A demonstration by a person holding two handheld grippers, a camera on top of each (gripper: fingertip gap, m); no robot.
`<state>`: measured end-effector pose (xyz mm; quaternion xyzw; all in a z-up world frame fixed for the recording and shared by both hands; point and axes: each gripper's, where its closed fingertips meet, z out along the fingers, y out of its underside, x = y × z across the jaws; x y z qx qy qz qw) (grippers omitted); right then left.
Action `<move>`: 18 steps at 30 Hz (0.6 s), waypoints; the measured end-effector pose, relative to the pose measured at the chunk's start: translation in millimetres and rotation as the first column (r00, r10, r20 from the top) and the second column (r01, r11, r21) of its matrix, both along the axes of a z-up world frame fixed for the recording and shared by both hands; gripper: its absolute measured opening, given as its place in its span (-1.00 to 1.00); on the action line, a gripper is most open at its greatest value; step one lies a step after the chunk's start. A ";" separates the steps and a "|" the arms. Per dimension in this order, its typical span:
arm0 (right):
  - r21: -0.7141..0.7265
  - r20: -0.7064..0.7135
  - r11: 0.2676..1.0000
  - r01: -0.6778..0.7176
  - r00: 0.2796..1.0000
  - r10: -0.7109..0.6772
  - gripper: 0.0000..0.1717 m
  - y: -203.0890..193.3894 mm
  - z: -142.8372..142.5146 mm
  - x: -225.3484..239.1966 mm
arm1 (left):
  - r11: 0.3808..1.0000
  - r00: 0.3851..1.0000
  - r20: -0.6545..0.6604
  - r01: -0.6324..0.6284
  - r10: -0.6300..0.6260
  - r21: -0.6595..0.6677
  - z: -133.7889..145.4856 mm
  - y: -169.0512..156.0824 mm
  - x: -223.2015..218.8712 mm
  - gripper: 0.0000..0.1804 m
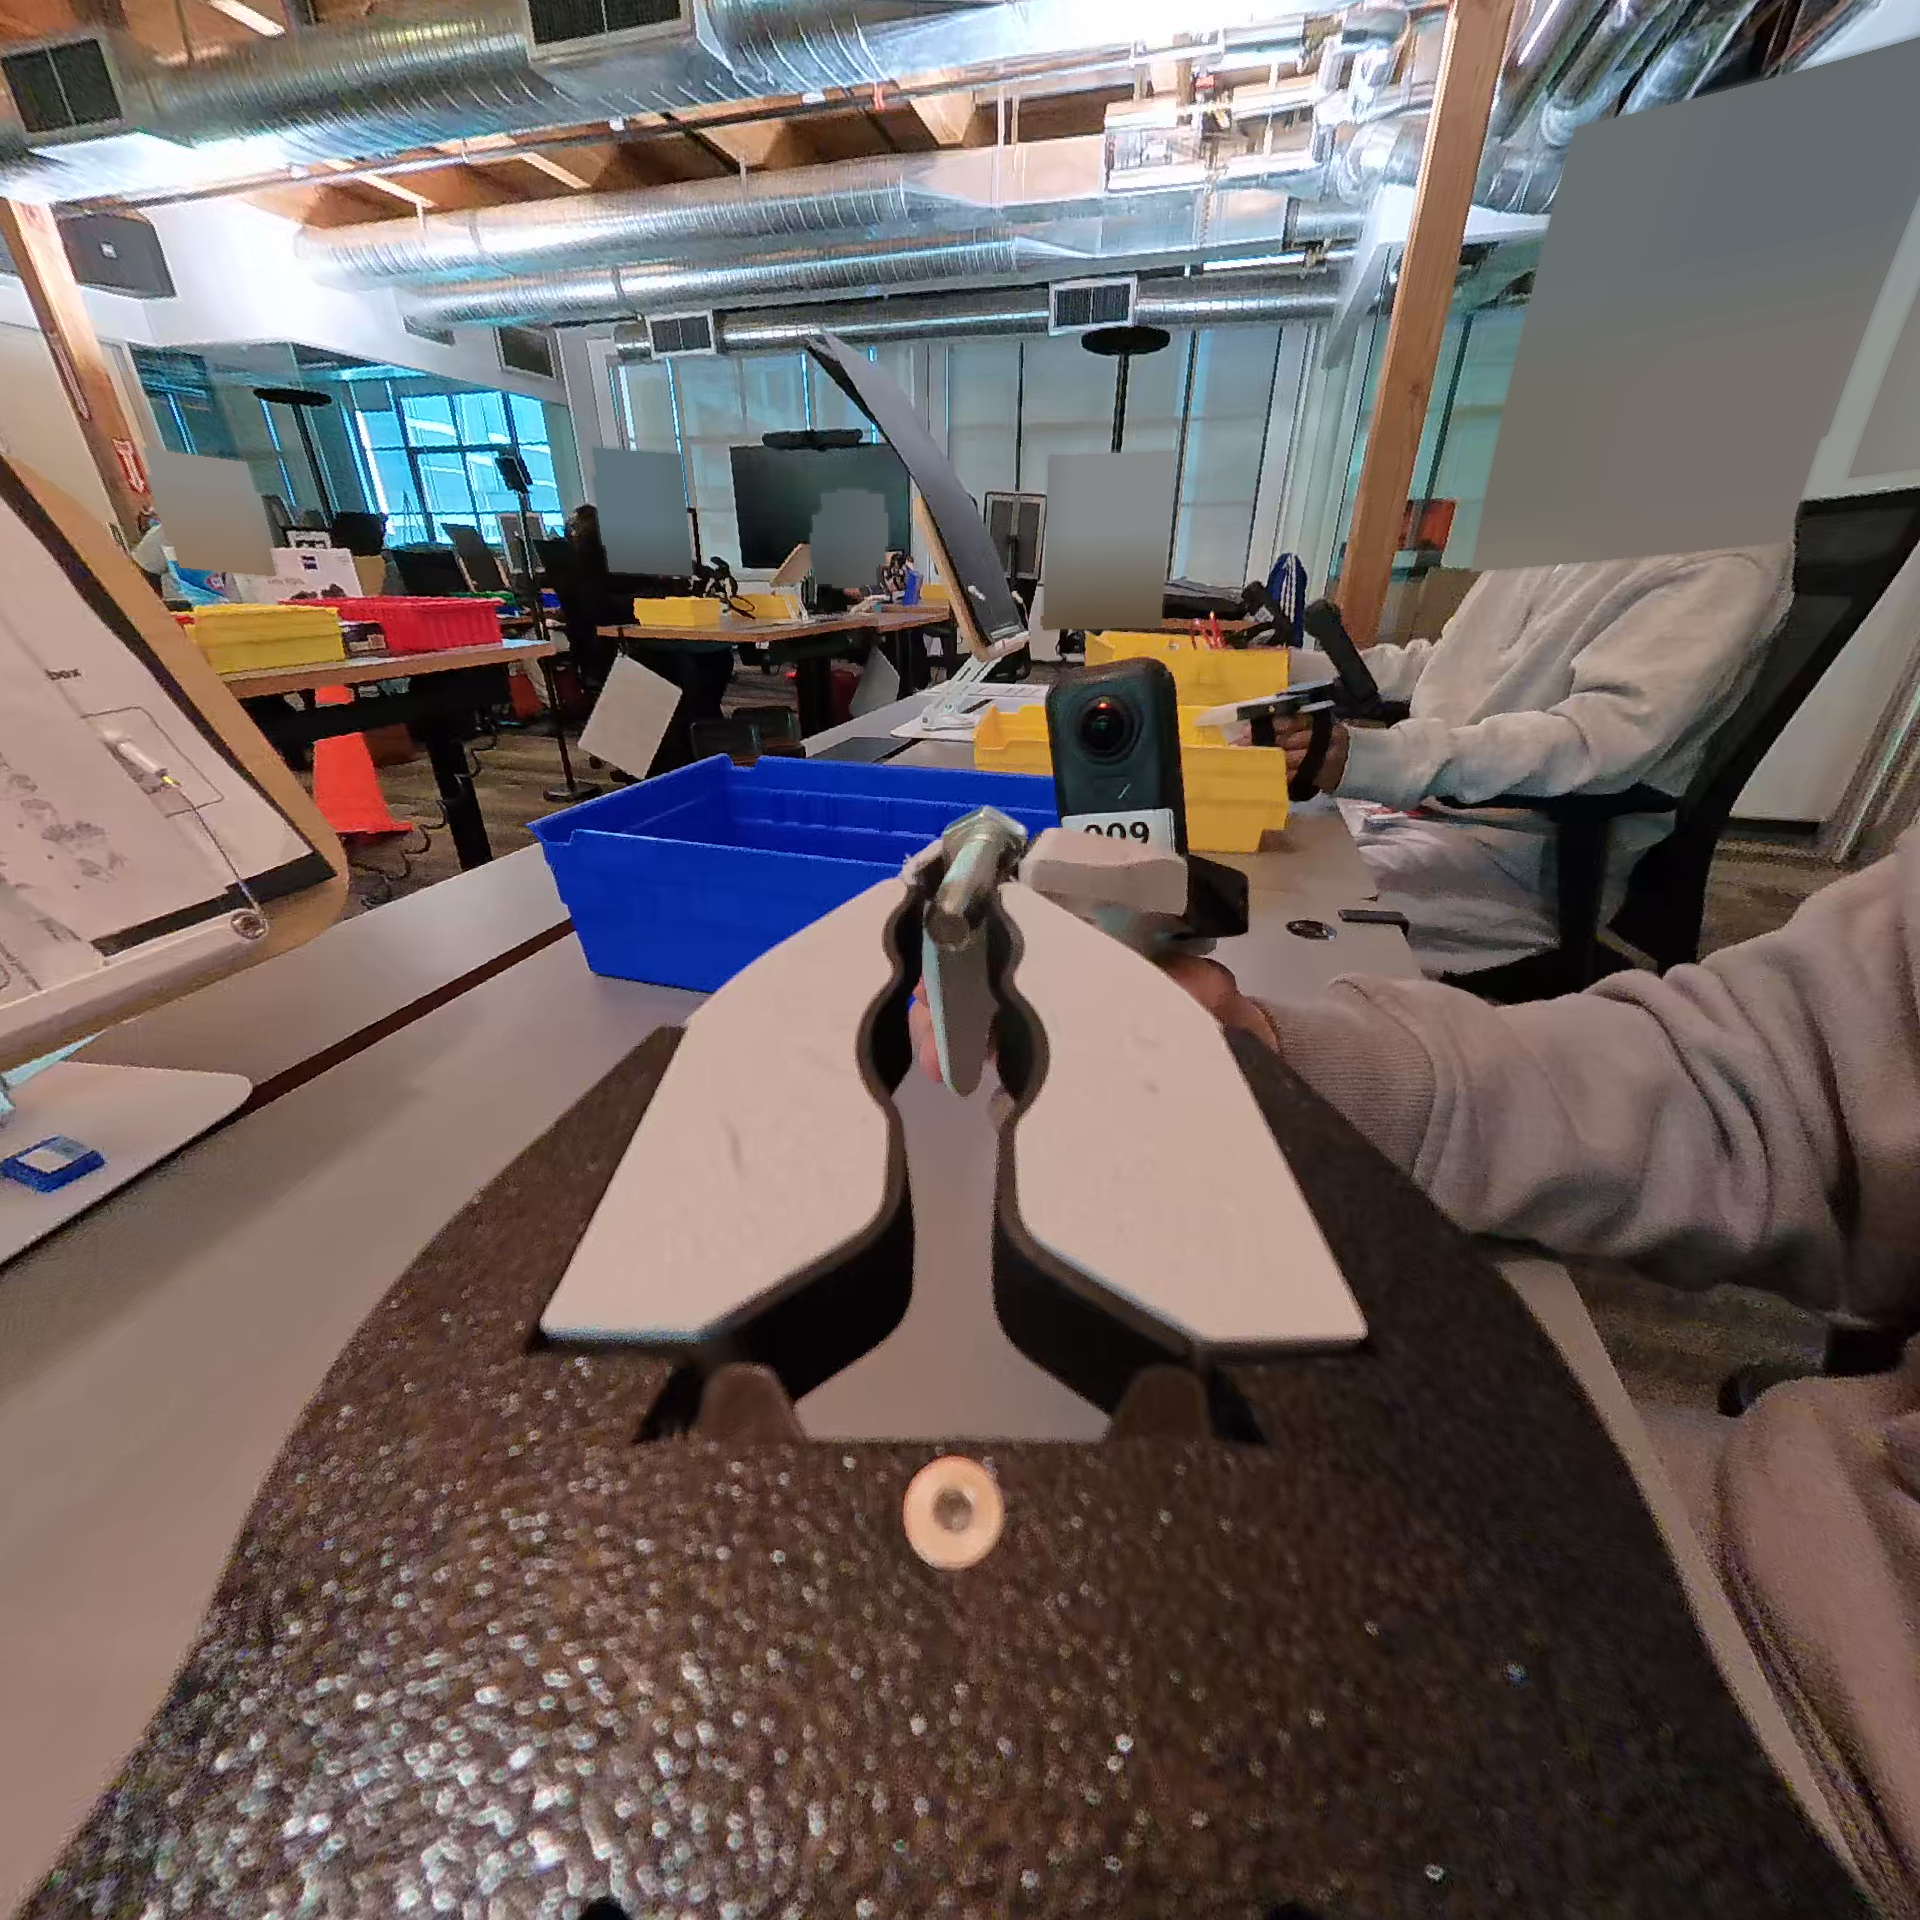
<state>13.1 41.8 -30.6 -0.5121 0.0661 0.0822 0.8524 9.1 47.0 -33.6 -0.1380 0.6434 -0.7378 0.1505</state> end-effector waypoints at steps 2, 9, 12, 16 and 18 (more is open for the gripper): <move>0.009 -0.005 1.000 0.003 1.000 -0.003 -0.80 -0.9 0.7 1.1 | 1.000 1.000 -0.007 -0.004 0.004 -0.017 -1.1 1.8 0.4 -0.90; -0.038 0.023 0.999 -0.001 1.000 0.001 -0.80 2.8 -4.4 -1.2 | 1.000 1.000 0.006 -0.021 0.021 0.006 -3.7 5.9 -1.0 -0.91; -0.127 0.074 0.985 0.116 0.991 -0.107 -0.78 6.3 -15.6 9.6 | 0.993 0.996 -0.019 -0.083 0.085 0.084 -9.3 12.4 6.3 -0.91; -0.244 0.362 0.875 0.419 0.876 -0.318 -0.58 5.7 -30.1 22.8 | 0.919 0.975 -0.028 -0.197 0.219 0.342 -22.5 23.9 15.6 -0.91; -0.253 0.512 0.809 0.531 0.782 -0.354 -0.66 7.8 -35.7 23.8 | 0.837 0.963 0.002 -0.235 0.269 0.495 -31.6 26.9 16.4 -0.91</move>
